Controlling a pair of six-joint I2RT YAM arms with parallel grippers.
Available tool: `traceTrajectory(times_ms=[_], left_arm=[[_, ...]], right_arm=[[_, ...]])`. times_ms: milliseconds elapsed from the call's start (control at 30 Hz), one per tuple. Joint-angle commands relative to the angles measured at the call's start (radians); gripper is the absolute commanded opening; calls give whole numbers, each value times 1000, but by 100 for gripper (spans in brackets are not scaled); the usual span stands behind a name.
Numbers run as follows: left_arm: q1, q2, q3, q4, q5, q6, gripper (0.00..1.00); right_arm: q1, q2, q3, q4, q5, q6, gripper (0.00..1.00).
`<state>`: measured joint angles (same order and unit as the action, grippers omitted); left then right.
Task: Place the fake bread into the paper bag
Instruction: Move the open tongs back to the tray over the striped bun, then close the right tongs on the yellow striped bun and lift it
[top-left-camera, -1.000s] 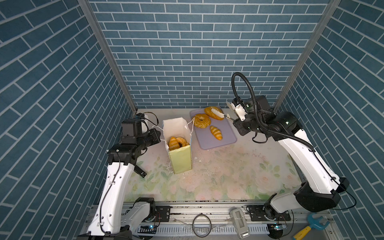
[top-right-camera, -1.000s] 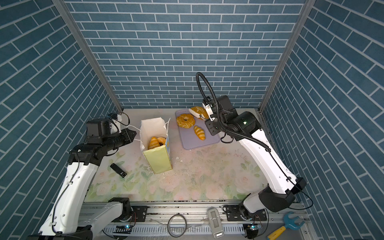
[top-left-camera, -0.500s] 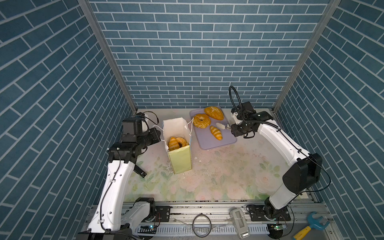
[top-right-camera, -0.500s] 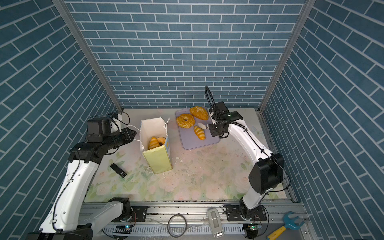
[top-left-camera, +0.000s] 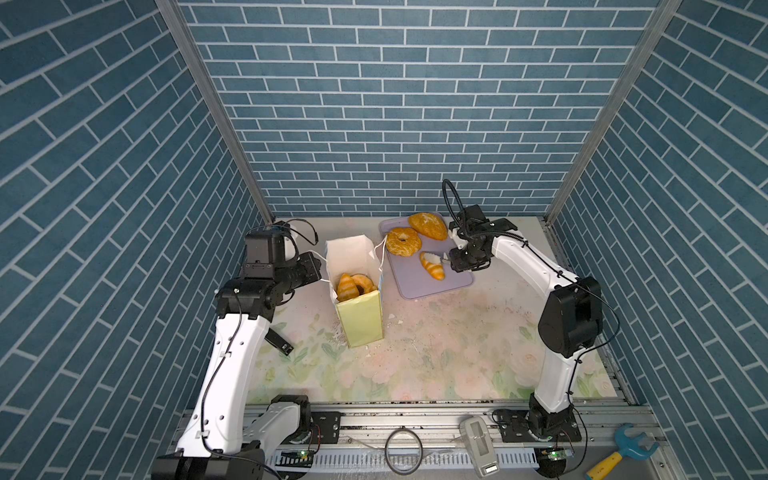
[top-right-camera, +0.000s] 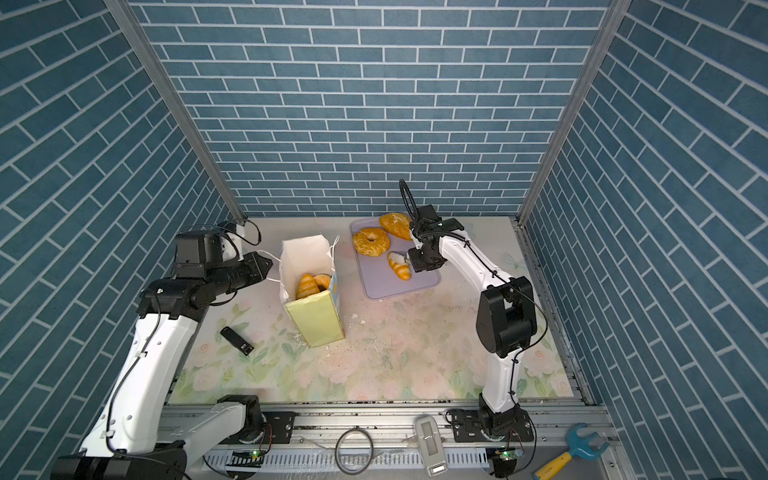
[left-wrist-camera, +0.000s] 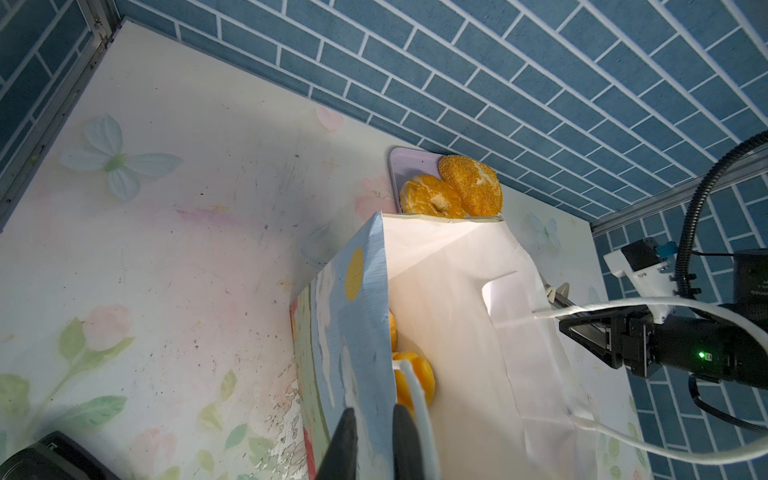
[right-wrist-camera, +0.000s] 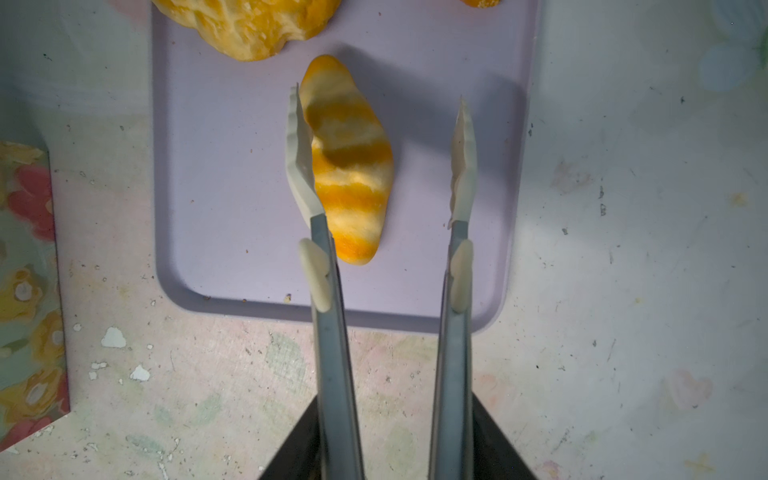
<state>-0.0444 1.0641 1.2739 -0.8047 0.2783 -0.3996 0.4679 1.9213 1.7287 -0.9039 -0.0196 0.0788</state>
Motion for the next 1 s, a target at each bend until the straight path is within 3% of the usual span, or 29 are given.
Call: traceTrajectory(times_ms=[0,267,567,967], left_arm=[[-2,-12,11,-9,-9,11,19],[-2,-20,5,-22,-14,21,19],[-2,-28,-9,-15,-12,17,19],[-2,-42,-15,-1,1,11,19]], right_arm=[[17,20,36,10,-28,-2,49],[53,48,34,-4,-31,-19,46],[72,34,46,-27,33,-20,36],[78,-137,42,-51,72,-3,29]])
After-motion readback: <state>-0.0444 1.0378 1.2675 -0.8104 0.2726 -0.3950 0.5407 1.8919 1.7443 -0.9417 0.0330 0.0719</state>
